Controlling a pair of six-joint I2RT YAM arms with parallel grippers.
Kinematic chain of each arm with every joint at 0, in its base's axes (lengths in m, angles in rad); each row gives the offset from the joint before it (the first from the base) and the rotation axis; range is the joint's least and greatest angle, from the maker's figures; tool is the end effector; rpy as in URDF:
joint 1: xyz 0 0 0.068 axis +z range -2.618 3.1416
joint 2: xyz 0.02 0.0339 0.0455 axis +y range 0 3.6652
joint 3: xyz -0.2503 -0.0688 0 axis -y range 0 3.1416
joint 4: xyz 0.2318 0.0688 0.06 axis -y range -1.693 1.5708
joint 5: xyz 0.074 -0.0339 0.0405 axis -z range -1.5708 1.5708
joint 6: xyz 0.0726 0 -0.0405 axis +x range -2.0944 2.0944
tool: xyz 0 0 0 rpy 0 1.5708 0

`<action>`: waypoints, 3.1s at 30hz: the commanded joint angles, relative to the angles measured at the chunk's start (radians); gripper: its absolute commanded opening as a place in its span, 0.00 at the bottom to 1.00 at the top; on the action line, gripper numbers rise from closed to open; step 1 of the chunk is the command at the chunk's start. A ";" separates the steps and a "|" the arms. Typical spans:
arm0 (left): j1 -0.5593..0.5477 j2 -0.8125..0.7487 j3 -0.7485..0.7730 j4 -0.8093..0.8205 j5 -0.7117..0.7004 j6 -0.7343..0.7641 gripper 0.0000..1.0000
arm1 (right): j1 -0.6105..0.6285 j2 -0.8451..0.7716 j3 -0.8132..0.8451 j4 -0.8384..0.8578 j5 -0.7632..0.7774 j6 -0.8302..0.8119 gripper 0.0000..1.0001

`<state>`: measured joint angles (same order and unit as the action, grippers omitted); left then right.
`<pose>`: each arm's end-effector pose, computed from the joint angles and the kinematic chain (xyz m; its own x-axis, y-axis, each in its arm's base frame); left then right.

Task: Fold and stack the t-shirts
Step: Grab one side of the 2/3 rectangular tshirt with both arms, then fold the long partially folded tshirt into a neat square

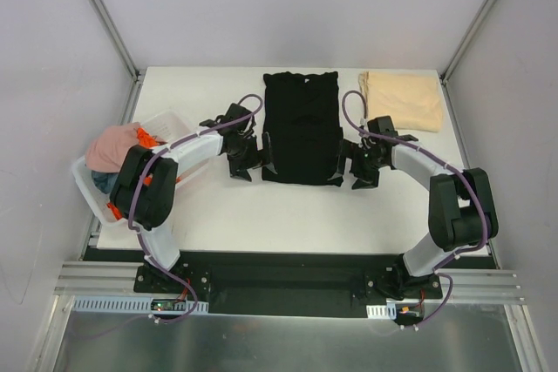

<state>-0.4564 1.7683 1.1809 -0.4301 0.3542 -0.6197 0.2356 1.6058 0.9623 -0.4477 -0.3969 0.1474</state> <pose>0.3210 -0.1857 0.1595 -0.9568 -0.1371 -0.2564 0.0261 0.8378 -0.5454 0.3000 0.1009 0.1475 -0.9104 -0.0793 -0.4060 -0.2578 0.8763 0.4070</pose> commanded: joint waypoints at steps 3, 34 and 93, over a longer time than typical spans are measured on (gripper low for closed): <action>0.005 0.063 0.006 0.025 -0.047 -0.058 0.86 | -0.009 0.028 0.004 0.063 0.006 0.043 0.96; 0.027 0.111 -0.082 0.132 0.006 -0.127 0.00 | -0.044 0.232 -0.051 0.158 -0.166 0.090 0.21; 0.070 -0.147 0.281 -0.087 -0.139 0.048 0.00 | -0.145 0.170 0.466 -0.341 -0.496 -0.031 0.01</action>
<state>-0.4168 1.5528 1.3712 -0.5591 0.2493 -0.6117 0.1104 1.7191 1.3354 -0.8513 -0.9771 0.0738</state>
